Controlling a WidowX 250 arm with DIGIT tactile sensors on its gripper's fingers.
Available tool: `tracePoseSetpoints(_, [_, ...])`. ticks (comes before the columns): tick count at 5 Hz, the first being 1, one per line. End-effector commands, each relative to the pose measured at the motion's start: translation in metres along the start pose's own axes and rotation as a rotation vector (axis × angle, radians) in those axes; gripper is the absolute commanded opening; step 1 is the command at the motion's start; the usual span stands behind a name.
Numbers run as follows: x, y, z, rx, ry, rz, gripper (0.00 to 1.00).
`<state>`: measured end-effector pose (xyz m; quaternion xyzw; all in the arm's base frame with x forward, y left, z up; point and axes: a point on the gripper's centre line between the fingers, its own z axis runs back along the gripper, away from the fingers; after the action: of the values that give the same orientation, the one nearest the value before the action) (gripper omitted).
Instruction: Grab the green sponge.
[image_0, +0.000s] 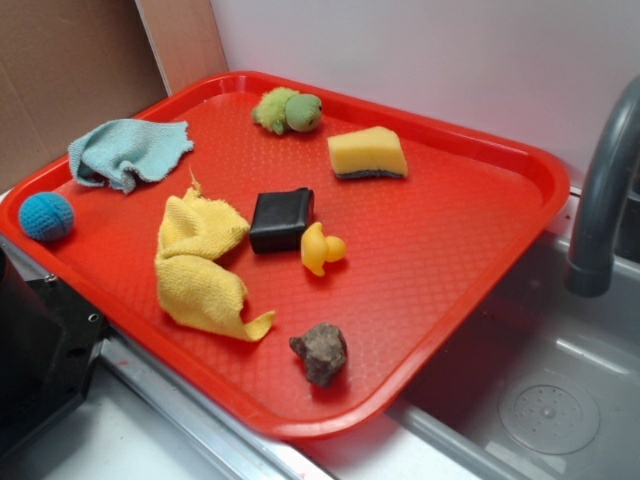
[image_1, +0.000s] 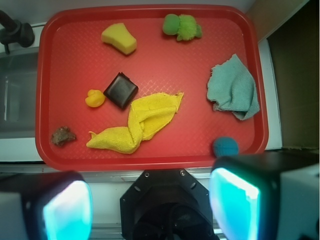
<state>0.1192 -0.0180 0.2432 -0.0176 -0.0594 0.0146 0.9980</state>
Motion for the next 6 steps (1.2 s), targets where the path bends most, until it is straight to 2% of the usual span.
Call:
tracePoseSetpoints(1, [0.000,0.000,0.000,0.000,0.000,0.000,1.00])
tracePoseSetpoints(2, [0.044,0.003,-0.055,0.139,-0.081,-0.136,1.00])
tracePoseSetpoints(3, [0.090,-0.006,-0.095,0.061,-0.115,-0.254,1.00])
tracePoseSetpoints(4, [0.132,-0.023,-0.151,0.102,-0.115,-0.358,1.00])
tracePoseSetpoints(5, [0.150,-0.032,-0.170,0.060,-0.156,-0.416,1.00])
tracePoseSetpoints(6, [0.165,-0.035,-0.192,0.007,-0.126,-0.453,1.00])
